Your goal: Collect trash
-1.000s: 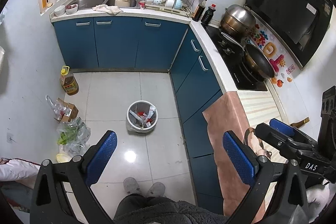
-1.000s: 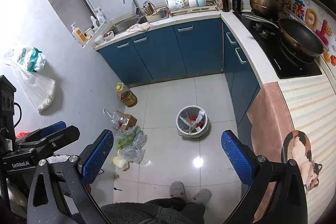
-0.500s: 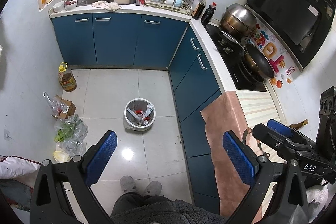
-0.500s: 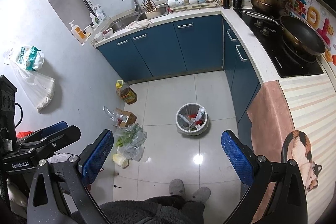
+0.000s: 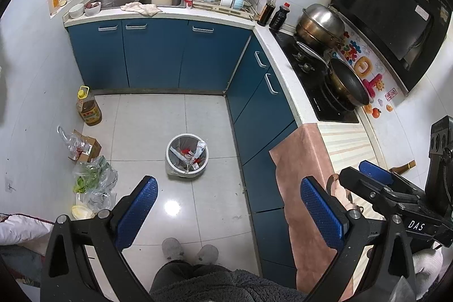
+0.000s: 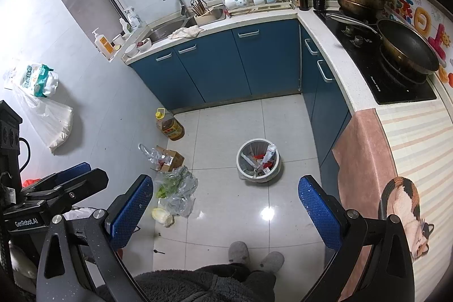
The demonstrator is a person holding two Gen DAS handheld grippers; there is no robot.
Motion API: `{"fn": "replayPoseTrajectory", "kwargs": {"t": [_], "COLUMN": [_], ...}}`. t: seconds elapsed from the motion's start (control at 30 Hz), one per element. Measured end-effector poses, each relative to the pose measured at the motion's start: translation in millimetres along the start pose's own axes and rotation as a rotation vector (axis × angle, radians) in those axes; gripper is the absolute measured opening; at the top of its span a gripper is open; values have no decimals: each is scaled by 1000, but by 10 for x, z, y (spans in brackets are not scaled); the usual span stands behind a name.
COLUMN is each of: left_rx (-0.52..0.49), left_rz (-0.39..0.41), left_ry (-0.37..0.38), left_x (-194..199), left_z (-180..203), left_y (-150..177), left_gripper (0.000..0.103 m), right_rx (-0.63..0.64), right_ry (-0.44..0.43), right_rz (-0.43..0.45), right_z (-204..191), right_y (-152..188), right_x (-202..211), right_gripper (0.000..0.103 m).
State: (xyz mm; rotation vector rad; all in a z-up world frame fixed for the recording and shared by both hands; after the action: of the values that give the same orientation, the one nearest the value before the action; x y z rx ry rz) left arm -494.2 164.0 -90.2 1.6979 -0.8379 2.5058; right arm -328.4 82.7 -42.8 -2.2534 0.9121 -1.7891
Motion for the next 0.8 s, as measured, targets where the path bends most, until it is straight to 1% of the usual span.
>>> {"fn": "replayPoseTrajectory", "kwargs": {"t": [0.23, 0.37, 0.8], "left_rx": [6, -1, -3], "left_rz": [5, 4, 5], "left_ry": [-3, 2, 0], "left_x": [5, -21, -25], "left_z": [-1, 7, 21], "left_y": [-1, -61, -59], "left_gripper": [103, 103, 103], "right_rx": [-4, 0, 6], "right_ry": [2, 2, -2], "right_rz": [0, 3, 9], "right_z": [-16, -12, 34], "right_y": [-6, -14, -35], "right_x": [-1, -2, 14], "right_gripper": [103, 103, 103]}}
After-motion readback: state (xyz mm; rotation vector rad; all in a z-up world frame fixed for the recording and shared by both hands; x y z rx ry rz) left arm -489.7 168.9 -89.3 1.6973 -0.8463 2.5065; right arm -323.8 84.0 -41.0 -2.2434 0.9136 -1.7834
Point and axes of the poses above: each gripper's, at about its wrist camera, not at the fingertips, and x roughly against the way its jaws point, z to its right, y to its underside, the point moved 1 cm from there along -x, roughly the way its jaws point, and after that the axes turned 3 degrees about -z, right-handed, at the moved point
